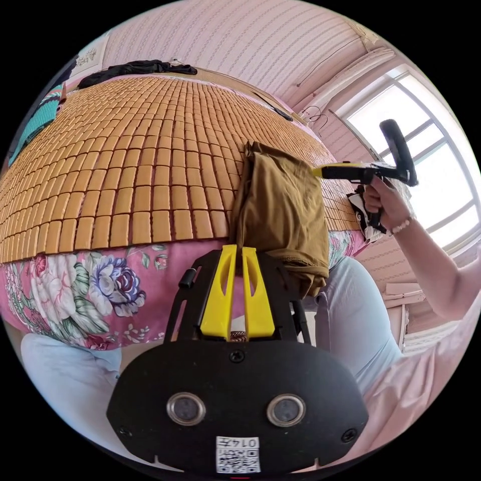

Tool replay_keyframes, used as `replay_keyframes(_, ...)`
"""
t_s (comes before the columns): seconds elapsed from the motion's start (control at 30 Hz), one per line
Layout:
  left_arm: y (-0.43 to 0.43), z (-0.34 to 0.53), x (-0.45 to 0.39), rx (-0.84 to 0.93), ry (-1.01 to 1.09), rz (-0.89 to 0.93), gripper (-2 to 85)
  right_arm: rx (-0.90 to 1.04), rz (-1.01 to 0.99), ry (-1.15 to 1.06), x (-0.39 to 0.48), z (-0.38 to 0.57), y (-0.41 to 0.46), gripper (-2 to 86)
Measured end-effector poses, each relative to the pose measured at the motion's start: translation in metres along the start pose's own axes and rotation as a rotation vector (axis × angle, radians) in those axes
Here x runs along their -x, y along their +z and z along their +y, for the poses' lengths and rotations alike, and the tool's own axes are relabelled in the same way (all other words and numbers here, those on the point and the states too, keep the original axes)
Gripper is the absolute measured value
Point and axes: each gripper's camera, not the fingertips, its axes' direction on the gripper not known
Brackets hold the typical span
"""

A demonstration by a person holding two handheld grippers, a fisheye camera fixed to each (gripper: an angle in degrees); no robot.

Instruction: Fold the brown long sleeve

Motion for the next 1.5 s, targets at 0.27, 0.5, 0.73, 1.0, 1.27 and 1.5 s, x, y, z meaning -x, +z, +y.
replay_keyframes(0.27, -0.004, 0.003, -0.001, -0.004, 0.006, -0.011, -0.3, 0.424, -0.152, 0.010, 0.035, 0.056, 0.079, 0.3)
replay_keyframes(0.5, -0.007, 0.005, -0.003, 0.003, 0.011, -0.015, -0.3, 0.395, -0.093, 0.020, 0.028, 0.038, 0.062, 6.0)
replay_keyframes(0.73, -0.010, 0.007, -0.003, 0.007, 0.021, -0.011, -0.3, 0.394, -0.093, -0.016, 0.020, 0.024, 0.079, 6.6)
replay_keyframes(1.0, -0.013, 0.011, -0.004, -0.002, 0.007, -0.013, -0.4, 0.451, -0.227, 0.059, -0.005, 0.028, 0.081, 1.0)
replay_keyframes(1.27, -0.018, 0.014, 0.000, -0.004, -0.025, 0.024, -0.3, 0.566, -0.359, 0.068, -0.015, 0.048, 0.087, -0.1)
replay_keyframes(1.5, -0.053, 0.013, -0.003, -0.055, -0.017, 0.071, 1.0, 0.564, -0.193, -0.078, 0.008, 0.065, 0.064, -0.3)
